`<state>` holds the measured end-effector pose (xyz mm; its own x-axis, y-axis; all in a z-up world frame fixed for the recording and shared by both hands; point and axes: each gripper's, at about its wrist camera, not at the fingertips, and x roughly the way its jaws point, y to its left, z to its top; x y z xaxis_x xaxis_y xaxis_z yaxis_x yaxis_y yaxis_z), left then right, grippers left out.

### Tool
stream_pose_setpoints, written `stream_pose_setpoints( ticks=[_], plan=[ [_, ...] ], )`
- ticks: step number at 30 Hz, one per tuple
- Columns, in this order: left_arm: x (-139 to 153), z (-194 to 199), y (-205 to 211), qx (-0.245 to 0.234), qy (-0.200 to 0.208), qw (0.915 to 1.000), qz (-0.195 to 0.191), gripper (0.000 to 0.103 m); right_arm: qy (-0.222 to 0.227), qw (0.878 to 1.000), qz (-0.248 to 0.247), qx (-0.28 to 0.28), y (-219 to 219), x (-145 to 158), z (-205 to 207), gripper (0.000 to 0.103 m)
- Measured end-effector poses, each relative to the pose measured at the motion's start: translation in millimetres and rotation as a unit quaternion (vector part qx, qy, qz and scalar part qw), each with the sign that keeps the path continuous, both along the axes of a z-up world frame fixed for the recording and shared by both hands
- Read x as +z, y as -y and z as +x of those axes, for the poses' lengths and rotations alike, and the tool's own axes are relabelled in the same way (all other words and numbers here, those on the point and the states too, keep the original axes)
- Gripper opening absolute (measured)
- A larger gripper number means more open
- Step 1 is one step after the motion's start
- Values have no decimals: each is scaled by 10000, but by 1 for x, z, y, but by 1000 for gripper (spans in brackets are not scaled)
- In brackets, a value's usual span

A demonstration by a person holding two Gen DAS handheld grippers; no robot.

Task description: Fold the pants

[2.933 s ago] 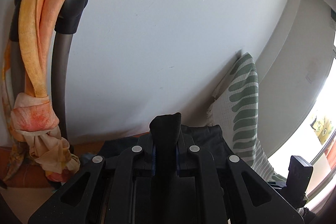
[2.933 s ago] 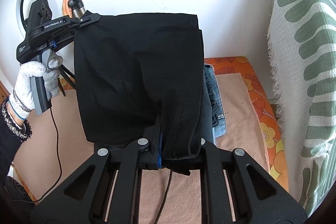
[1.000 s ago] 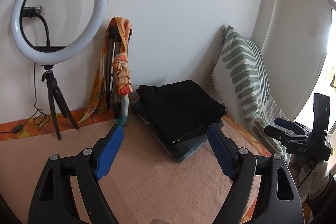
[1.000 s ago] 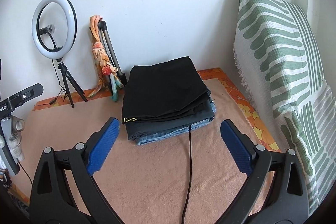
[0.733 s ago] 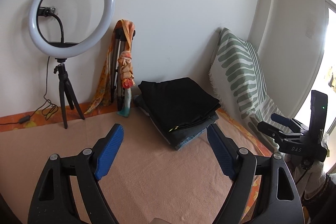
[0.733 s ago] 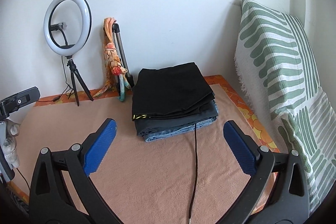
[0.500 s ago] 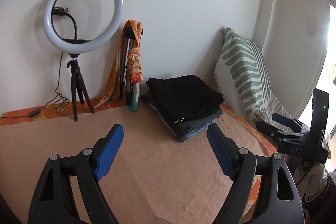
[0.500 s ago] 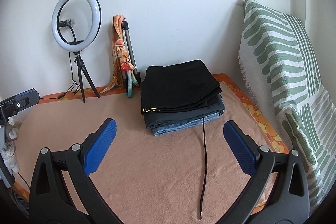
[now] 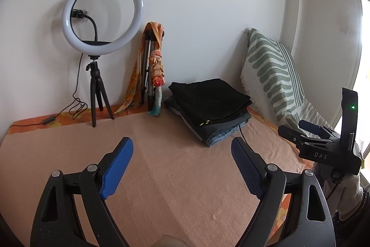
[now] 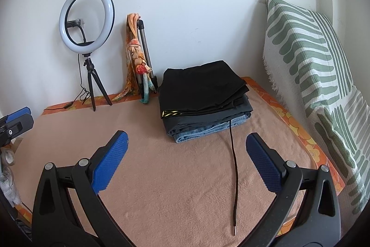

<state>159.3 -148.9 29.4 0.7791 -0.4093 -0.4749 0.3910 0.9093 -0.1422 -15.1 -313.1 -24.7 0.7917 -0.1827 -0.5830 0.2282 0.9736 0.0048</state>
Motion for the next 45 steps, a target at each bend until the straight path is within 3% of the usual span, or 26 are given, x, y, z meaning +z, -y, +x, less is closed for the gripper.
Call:
stream_pose_setpoints(
  ticks=[11,45],
  plan=[
    [-5,-4,1,236,77,9991,334,91,-14,9998,164,-111,6,-11,2,103],
    [-3,-12,3,183,201,9990,369,92,-41,9996,233,-165,8,-15,5,103]
  ],
)
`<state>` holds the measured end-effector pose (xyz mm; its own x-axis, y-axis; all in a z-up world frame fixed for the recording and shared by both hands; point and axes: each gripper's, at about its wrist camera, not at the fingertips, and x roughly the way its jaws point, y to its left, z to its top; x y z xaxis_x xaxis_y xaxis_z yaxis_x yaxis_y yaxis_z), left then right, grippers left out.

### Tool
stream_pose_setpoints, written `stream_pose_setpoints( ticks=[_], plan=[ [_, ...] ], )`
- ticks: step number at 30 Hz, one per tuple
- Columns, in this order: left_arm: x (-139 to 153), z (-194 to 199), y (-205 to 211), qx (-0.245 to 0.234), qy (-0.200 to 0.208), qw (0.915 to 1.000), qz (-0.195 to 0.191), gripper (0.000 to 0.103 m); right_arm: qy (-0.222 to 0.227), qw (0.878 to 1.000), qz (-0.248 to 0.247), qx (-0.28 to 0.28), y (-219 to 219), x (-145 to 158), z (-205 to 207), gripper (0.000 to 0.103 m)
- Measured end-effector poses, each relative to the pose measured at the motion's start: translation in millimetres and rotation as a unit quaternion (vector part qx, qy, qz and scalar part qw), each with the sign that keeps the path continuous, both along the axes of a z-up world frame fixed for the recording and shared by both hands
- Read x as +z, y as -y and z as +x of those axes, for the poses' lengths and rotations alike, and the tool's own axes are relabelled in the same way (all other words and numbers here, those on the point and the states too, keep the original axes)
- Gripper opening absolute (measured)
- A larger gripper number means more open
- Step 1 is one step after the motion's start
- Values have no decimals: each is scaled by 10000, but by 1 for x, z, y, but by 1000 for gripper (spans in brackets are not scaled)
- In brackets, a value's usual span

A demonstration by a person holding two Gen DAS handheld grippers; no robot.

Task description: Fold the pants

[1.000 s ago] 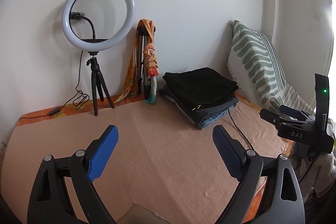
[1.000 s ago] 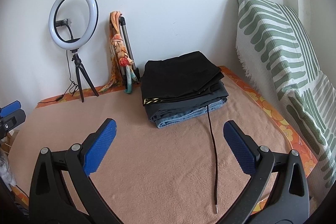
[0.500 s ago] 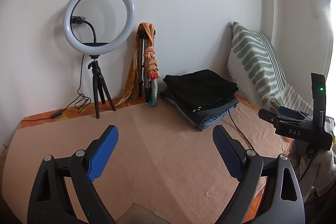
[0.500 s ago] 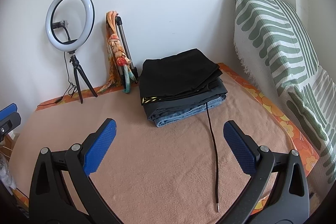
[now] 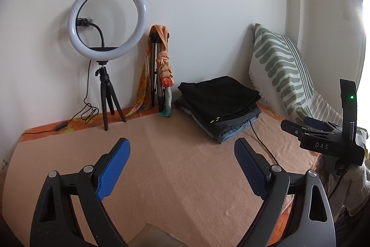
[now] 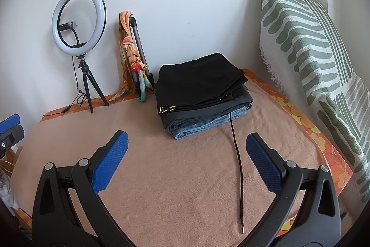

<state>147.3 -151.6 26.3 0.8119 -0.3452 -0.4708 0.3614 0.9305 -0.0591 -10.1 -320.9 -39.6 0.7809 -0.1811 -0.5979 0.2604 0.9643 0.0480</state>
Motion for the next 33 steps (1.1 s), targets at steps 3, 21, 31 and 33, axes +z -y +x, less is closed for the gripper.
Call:
stream_pose_setpoints(
  ticks=[3,21,31,33],
  plan=[
    [0,-1,1,-1,-5,10000,-3,92,-1,10000,-9,-1,-1,0,0,103],
    [0,-2,3,-18,-11,10000,-17,92,-29,10000,58,20,-4,-1,-1,103],
    [1,-4,5,-28,-10,10000,-8,92,-33,10000,70,26,-5,-2,0,103],
    [1,-5,6,-37,-15,10000,-8,92,-35,10000,73,25,-6,-2,0,103]
  ],
)
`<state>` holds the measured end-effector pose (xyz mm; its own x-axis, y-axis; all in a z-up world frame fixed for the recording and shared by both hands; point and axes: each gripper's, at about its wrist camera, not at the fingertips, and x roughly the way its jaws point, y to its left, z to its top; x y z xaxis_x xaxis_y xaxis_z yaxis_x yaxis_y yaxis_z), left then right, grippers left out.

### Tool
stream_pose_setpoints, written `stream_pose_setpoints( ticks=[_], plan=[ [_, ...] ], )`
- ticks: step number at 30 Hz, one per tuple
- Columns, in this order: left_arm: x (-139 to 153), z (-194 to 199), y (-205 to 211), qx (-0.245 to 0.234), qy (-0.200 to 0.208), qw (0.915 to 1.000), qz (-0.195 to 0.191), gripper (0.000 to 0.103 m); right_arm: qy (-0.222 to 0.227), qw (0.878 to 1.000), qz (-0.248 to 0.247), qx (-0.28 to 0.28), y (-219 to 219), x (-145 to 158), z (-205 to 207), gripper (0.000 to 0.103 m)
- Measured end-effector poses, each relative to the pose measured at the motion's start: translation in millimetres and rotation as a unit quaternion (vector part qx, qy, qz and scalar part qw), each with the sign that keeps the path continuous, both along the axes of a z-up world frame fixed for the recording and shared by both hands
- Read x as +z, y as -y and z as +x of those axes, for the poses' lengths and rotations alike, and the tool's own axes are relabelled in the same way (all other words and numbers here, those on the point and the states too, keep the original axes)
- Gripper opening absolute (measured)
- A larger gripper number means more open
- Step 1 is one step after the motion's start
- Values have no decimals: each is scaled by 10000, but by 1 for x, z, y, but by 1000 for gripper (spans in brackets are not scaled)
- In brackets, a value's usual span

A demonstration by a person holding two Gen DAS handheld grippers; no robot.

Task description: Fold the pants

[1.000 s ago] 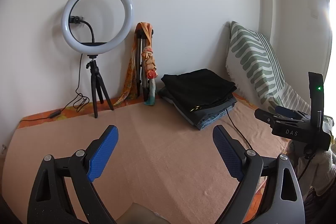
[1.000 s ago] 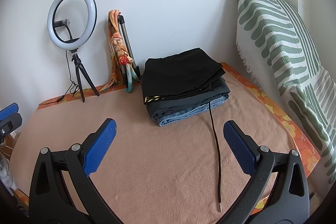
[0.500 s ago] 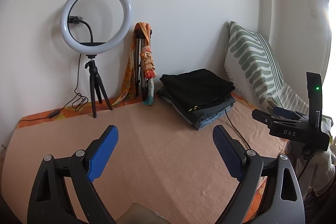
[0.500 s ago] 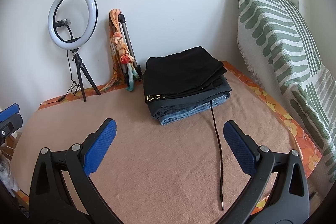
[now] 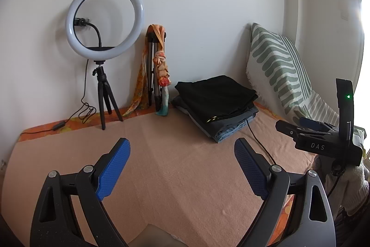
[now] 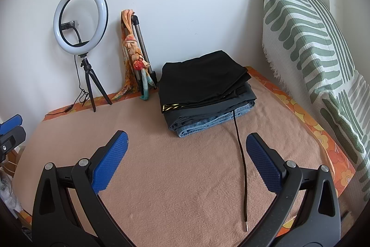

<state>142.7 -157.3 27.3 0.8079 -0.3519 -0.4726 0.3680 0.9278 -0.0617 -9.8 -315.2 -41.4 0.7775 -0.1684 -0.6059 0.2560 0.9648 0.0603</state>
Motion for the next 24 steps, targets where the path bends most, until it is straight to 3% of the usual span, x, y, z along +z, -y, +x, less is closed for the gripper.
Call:
stream_pose_setpoints(
  ticks=[24],
  plan=[
    [-1,-1,-3,30,-36,10000,-38,92,-14,9999,145,62,-4,-5,0,103]
  ],
)
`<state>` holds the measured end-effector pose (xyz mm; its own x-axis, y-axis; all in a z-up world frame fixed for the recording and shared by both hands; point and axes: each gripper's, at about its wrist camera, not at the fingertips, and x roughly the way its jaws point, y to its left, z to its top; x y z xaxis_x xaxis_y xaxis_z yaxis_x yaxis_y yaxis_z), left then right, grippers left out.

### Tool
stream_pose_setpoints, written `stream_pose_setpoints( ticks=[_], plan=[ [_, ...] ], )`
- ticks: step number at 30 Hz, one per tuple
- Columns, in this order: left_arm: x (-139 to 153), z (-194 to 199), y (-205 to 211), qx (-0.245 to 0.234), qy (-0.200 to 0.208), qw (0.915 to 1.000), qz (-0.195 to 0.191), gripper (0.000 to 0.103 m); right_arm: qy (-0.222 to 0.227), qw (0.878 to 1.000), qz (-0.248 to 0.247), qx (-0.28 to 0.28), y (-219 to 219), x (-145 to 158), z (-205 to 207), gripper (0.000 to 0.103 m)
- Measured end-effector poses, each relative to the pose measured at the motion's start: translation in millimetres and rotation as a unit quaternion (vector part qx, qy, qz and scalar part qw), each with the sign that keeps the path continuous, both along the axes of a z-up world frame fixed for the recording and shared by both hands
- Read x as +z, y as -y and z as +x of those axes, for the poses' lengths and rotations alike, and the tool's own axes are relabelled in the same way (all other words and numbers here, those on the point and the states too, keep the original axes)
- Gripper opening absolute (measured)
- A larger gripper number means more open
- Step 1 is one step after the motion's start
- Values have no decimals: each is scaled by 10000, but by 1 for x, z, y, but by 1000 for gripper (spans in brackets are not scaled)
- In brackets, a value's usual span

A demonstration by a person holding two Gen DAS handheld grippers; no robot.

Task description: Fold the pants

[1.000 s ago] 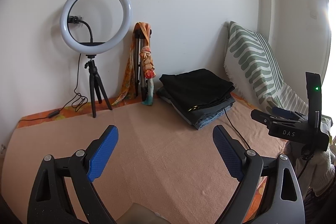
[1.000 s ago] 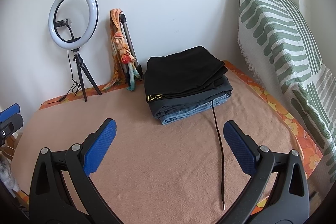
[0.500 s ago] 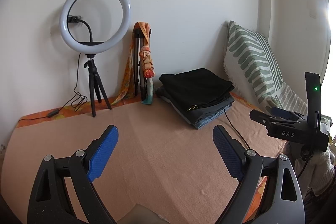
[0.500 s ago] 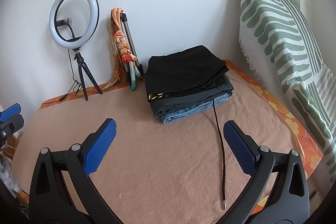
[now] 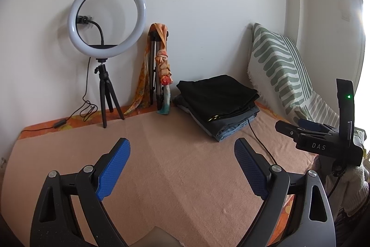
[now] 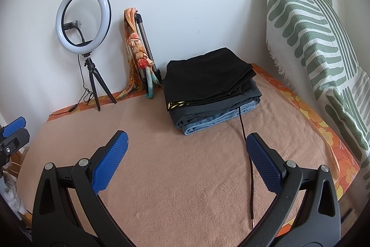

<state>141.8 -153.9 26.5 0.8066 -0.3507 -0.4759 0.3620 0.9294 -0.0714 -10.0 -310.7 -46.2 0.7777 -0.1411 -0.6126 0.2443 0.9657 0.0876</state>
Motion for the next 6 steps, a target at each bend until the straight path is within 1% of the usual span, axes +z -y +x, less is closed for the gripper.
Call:
stream_pose_setpoints(
  ticks=[6],
  plan=[
    [1,1,-5,-7,-31,10000,-43,92,-16,10000,67,-8,0,-1,1,103]
  ],
)
